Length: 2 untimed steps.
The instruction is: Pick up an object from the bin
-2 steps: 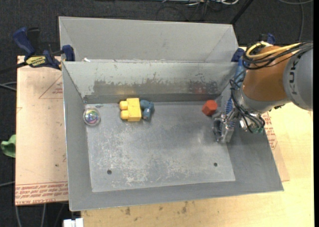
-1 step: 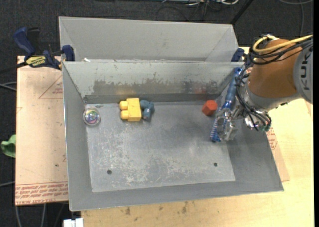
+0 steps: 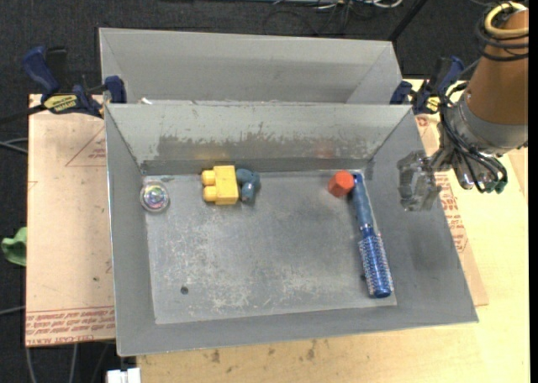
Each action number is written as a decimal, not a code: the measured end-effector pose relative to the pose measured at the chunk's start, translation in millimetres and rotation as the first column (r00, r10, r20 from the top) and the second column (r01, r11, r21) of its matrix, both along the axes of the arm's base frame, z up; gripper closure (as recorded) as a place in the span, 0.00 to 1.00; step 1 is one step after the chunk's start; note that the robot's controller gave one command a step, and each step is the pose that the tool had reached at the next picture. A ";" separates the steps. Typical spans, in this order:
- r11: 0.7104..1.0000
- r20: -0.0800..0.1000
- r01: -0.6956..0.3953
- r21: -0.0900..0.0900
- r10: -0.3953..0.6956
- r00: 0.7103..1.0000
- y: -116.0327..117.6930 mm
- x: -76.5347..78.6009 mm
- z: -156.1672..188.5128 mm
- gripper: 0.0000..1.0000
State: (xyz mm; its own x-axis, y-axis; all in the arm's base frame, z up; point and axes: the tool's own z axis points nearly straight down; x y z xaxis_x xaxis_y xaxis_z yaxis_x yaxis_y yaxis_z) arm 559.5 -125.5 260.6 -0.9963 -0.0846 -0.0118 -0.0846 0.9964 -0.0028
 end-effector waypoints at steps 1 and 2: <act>1.000 -0.008 0.002 0.002 -0.002 1.000 -0.1 -0.9 -5.1 0.00; 0.982 -0.018 -0.186 0.006 0.186 0.982 1.5 -15.8 -157.1 0.00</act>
Offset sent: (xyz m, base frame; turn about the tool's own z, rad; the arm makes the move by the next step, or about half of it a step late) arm 0.0000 0.0000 0.0000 0.0000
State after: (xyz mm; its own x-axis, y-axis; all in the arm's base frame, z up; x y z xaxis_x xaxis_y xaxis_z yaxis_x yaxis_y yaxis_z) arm 543.6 -124.0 103.4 -0.9632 -0.2688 0.0056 -0.2688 0.9632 0.0043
